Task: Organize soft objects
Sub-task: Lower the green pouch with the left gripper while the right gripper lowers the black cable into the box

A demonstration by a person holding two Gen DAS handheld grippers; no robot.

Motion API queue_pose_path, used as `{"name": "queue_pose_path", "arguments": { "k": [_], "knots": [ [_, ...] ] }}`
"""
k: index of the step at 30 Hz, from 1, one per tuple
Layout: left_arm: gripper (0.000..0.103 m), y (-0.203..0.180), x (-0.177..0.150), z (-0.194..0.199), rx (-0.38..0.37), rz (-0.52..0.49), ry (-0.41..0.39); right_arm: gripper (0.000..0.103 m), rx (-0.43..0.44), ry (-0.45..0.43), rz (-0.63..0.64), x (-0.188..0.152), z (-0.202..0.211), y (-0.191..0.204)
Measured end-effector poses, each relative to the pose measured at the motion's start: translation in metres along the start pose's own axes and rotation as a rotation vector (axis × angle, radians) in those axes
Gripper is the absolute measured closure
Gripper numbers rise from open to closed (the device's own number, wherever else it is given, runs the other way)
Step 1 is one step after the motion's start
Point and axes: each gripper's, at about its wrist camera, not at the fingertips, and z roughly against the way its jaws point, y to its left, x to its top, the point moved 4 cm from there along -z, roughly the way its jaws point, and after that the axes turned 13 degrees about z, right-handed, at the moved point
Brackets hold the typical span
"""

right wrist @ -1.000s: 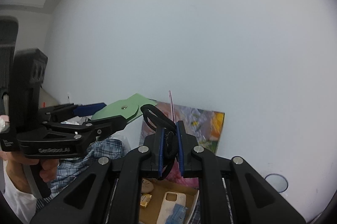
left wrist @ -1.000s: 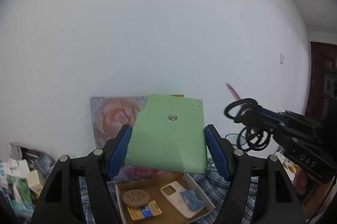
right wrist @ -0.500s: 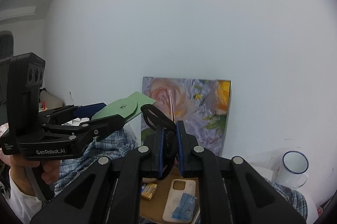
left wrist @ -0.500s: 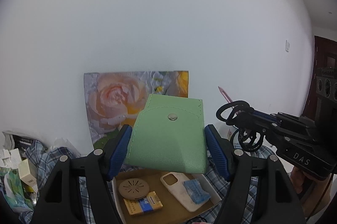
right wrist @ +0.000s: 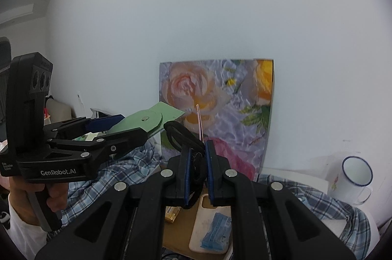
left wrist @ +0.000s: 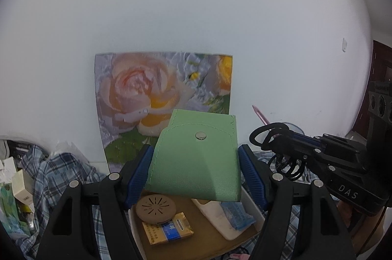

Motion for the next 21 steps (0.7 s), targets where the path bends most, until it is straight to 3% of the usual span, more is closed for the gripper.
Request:
{"name": "queue_pose_path", "arguments": {
  "k": [21],
  "knots": [
    [0.03,0.024,-0.059,-0.088,0.048,0.043,0.22,0.093,0.076,0.143,-0.132,-0.049,-0.06,-0.016]
  ]
}}
